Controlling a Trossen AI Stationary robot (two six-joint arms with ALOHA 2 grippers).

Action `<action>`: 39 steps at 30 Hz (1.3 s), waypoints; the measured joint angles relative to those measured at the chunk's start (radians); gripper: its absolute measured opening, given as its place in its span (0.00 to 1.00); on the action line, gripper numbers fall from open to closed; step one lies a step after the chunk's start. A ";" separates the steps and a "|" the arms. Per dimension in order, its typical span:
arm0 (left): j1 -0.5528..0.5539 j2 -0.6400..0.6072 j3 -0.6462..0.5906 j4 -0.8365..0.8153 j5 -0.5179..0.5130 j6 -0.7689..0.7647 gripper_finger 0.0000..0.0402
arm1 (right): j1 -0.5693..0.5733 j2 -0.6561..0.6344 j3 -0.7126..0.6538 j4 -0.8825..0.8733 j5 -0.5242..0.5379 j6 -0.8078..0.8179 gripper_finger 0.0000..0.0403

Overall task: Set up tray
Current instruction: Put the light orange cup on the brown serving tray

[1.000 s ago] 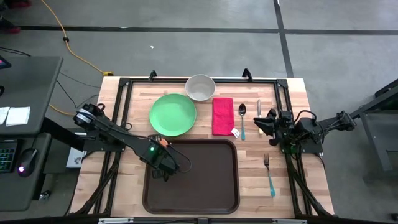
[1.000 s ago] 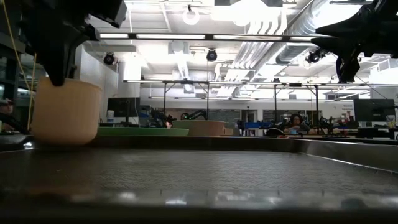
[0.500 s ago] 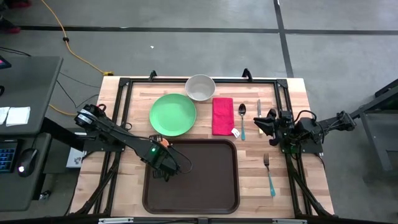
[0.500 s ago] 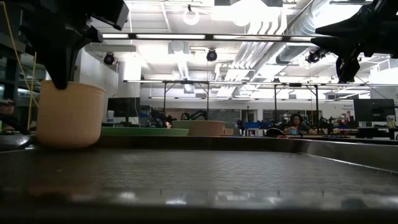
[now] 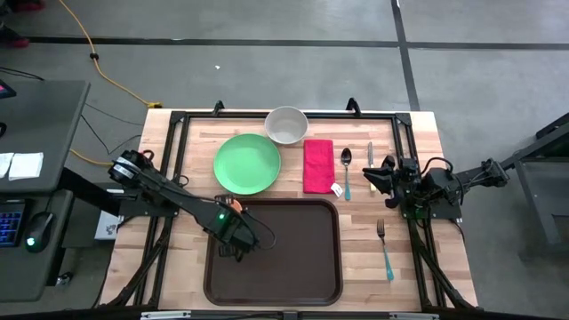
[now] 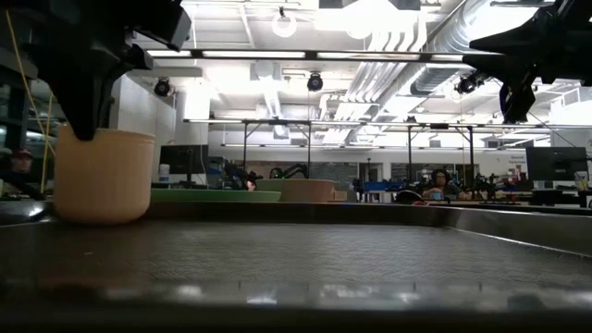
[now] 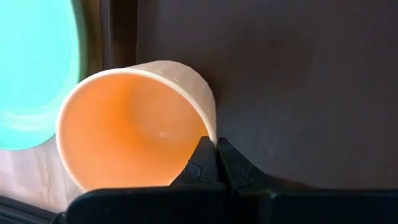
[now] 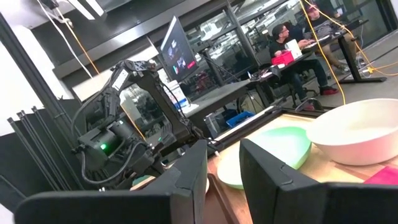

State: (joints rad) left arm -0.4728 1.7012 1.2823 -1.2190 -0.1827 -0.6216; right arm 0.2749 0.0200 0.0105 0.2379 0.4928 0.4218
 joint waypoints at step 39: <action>0.001 -0.013 0.034 -0.038 0.063 -0.011 0.14 | 0.000 0.000 0.000 0.015 0.002 -0.003 0.18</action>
State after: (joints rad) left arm -0.4717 1.6886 1.3167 -1.2568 -0.1198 -0.6327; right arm 0.2745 0.0204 0.0105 0.2531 0.4946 0.4191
